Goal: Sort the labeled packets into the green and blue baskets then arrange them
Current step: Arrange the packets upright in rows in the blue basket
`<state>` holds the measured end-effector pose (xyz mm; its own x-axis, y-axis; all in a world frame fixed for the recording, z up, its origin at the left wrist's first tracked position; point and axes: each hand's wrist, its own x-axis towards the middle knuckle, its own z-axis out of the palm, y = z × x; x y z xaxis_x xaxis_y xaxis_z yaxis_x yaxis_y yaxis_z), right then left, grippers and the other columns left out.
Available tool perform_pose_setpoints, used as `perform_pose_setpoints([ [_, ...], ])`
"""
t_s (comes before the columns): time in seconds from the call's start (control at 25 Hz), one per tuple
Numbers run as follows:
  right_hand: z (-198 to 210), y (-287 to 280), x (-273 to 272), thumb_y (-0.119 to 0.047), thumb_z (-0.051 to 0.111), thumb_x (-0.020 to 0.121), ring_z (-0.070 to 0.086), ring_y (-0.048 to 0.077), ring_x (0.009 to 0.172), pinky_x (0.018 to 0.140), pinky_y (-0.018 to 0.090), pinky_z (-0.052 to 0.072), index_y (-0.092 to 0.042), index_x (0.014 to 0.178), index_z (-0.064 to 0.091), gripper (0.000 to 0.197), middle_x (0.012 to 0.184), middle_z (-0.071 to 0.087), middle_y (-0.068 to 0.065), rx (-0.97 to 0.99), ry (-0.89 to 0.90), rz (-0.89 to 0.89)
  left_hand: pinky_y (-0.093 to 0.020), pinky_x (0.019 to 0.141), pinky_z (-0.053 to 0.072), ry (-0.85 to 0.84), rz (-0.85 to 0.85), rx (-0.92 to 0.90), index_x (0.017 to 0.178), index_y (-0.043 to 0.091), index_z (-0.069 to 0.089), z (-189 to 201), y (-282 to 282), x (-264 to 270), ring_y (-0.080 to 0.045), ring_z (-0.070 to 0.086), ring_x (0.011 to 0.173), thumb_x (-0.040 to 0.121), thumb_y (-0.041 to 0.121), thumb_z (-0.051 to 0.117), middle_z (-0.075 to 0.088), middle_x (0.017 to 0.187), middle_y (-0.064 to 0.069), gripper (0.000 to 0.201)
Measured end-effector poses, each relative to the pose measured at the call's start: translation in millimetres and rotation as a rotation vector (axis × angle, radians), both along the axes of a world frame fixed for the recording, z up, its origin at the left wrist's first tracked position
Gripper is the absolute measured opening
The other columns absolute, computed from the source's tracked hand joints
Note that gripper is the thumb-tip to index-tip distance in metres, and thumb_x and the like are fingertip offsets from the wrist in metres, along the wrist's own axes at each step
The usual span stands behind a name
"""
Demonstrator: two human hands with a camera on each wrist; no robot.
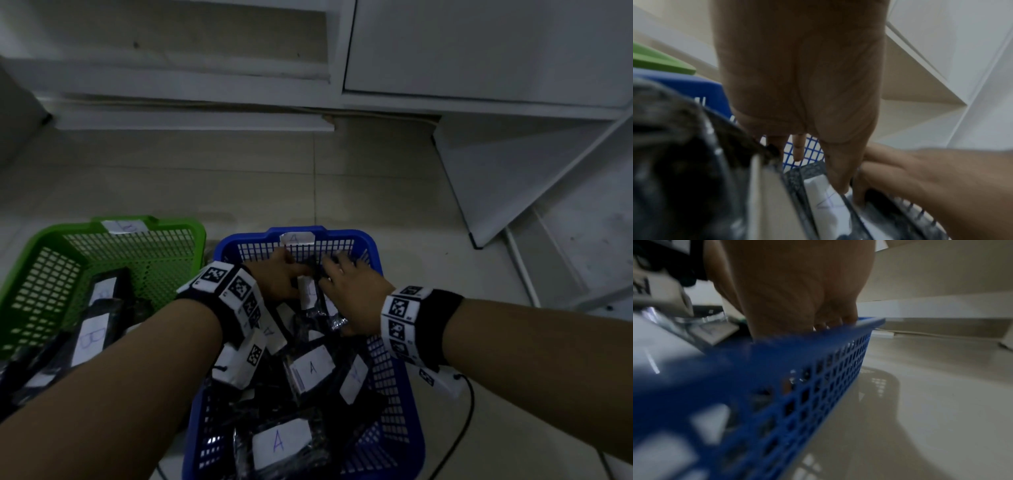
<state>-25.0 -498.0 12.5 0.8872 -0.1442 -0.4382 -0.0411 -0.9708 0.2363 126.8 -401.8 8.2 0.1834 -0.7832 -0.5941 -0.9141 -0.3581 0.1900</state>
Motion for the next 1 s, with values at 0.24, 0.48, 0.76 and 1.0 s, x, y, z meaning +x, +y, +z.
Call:
perform_pose_setpoints([
  [0.24, -21.5, 8.7, -2.6, -0.046, 0.06, 0.081, 0.017, 0.051, 0.138, 0.108, 0.057, 0.029, -0.005, 0.144, 0.022, 0.084, 0.149, 0.02, 0.02, 0.042, -0.036, -0.122, -0.046, 0.114, 0.025, 0.044, 0.05, 0.045, 0.144, 0.031, 0.031, 2.9, -5.2, -3.6, -0.032, 0.027, 0.138, 0.096, 0.029, 0.045, 0.021, 0.153, -0.01, 0.05],
  [0.48, -23.5, 1.9, -13.3, -0.039, 0.061, 0.083, 0.011, 0.046, 0.142, 0.11, 0.055, 0.032, -0.012, 0.143, 0.029, 0.072, 0.155, 0.007, 0.018, 0.207, -0.069, -0.173, -0.047, 0.114, 0.029, -0.038, 0.065, 0.153, 0.142, 0.037, 0.033, -8.1, -9.5, 7.3, -0.035, 0.031, 0.135, 0.093, 0.032, 0.045, 0.023, 0.15, -0.014, 0.051],
  [0.76, -10.4, -13.5, -14.8, -0.022, 0.059, 0.087, 0.024, 0.034, 0.136, 0.104, 0.042, 0.039, -0.021, 0.146, 0.029, 0.066, 0.148, 0.024, 0.016, 0.221, -0.126, -0.127, -0.037, 0.113, 0.027, 0.083, 0.03, 0.038, 0.136, 0.017, 0.05, -9.3, -4.1, 5.1, -0.026, 0.03, 0.136, 0.094, 0.029, 0.051, 0.037, 0.146, -0.007, 0.044],
  [1.0, -4.9, -12.8, -8.2, -0.047, 0.076, 0.068, 0.032, 0.031, 0.127, 0.101, 0.041, 0.037, -0.019, 0.136, 0.04, 0.082, 0.14, 0.029, 0.011, 0.176, -0.104, -0.191, -0.034, 0.102, 0.04, 0.113, 0.138, -0.014, 0.13, 0.014, 0.054, -1.6, -4.9, 4.1, -0.026, 0.046, 0.124, 0.092, 0.034, 0.052, 0.052, 0.134, -0.007, 0.043],
])
